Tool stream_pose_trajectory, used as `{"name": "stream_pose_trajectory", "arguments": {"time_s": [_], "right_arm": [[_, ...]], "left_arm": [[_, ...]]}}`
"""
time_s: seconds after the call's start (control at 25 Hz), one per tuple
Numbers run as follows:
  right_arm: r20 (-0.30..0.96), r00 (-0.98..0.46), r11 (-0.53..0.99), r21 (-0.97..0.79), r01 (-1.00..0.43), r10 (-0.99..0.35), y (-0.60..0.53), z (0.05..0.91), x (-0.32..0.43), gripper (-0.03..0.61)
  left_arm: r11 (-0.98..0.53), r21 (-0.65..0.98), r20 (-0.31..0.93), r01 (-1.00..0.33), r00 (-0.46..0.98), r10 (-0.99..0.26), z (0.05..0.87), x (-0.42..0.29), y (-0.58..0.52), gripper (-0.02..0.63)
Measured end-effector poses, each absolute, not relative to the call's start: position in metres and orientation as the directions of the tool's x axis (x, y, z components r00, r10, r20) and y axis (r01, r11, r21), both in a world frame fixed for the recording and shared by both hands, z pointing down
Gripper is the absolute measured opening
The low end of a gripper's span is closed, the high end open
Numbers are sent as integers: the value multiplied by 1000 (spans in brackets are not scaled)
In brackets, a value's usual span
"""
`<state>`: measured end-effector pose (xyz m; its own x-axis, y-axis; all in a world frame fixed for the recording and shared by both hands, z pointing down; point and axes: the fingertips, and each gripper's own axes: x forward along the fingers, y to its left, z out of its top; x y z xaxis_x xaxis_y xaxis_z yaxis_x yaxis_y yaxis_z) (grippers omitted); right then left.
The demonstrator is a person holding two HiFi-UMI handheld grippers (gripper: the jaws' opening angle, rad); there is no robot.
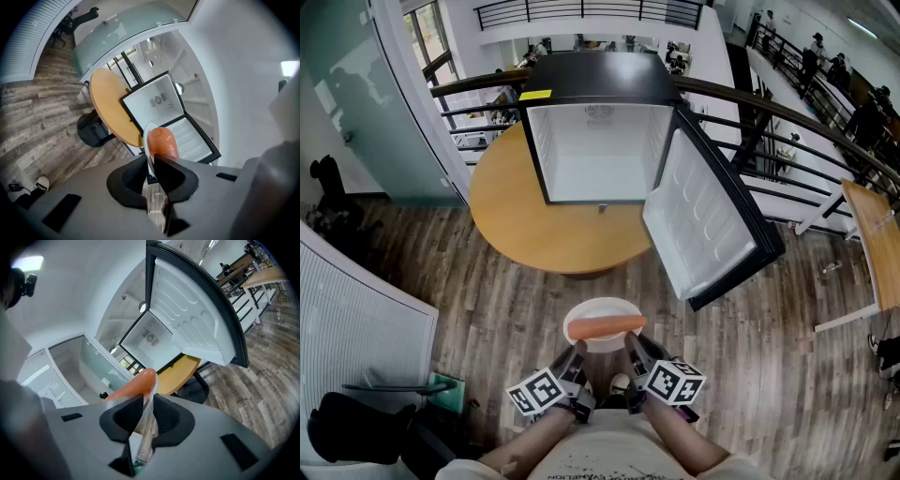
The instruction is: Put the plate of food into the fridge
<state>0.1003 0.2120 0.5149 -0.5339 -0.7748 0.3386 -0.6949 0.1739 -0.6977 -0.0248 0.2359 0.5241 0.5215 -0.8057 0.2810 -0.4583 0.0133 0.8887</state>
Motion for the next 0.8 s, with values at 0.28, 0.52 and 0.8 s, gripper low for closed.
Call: {"name": "stream_pose_trajectory", "arguments": {"time_s": [0.28,0.52,0.8], "right_arm": [[336,-536,176,-700,-693,-774,210,514,101,83],[343,-539,172,-700,-693,-769,210,517,96,83],[317,-546,171,-727,-665,-775,205,514,85,81]], "left_arm": [[12,888,280,-459,521,-806,523,-24,234,59],[14,887,283,-462,519,-807,523,-29,233,58],[-1,887,271,-461,522,-809,521,-40,226,60]]}}
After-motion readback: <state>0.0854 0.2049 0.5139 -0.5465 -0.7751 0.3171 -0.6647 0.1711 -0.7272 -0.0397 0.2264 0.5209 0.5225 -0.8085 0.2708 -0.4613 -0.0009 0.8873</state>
